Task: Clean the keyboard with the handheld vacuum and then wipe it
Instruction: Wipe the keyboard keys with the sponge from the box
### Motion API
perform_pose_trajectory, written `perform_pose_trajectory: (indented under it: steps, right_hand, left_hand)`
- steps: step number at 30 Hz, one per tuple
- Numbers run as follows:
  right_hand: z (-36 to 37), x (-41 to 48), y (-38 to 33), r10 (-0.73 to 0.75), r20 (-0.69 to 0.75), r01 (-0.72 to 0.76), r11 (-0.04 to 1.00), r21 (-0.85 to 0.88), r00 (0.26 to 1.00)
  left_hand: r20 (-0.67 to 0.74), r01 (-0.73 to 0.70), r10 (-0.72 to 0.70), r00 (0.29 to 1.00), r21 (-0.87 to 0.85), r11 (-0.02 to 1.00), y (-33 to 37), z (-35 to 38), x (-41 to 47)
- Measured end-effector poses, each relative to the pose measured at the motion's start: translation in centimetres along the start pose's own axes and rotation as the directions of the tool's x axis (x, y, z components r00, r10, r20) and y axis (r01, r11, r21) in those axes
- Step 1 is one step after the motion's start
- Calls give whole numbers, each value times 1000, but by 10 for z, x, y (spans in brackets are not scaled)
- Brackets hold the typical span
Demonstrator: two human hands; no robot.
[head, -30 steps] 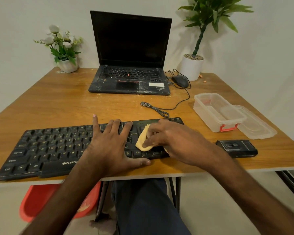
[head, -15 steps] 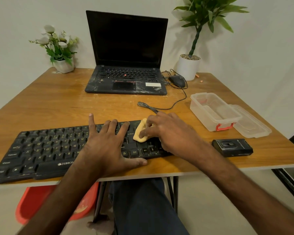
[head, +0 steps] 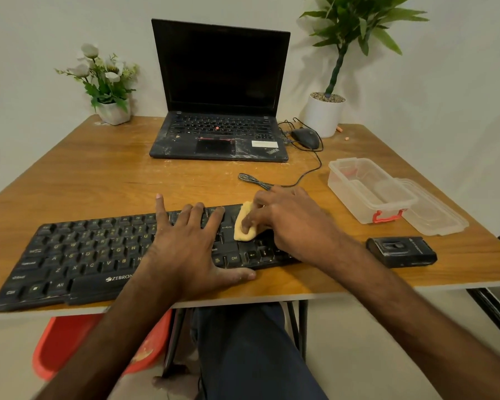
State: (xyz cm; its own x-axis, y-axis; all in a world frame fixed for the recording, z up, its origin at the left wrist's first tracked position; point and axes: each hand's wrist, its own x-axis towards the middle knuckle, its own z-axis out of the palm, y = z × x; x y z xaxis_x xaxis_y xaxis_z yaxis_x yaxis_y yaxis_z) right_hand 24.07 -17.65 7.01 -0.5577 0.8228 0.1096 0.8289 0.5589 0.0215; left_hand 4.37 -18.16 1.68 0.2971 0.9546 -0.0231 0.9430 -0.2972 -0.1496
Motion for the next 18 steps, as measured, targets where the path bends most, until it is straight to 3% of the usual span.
perform_pose_trajectory:
  steps: [5, 10, 13, 16, 18]
  right_hand:
    - [-9, -19, 26, 147, 61, -148, 989, 9, 987]
    - [7, -12, -7, 74, 21, -76, 983, 166, 997]
    - [7, -9, -12, 41, -5, -40, 993, 114, 999]
    - [-3, -20, 8, 138, 24, -139, 990, 21, 990]
    - [-9, -27, 13, 190, 42, -192, 980, 59, 981]
  left_hand:
    - [1, 3, -3, 1000, -21, 1000, -1, 2, 1]
    - [-1, 2, -2, 1000, 1, 1000, 0, 3, 2]
    - [-1, 1, -1, 1000, -6, 1000, 0, 3, 0]
    - [-1, 2, -2, 1000, -34, 999, -2, 1, 0]
    - [1, 4, -4, 1000, -40, 999, -1, 1, -1]
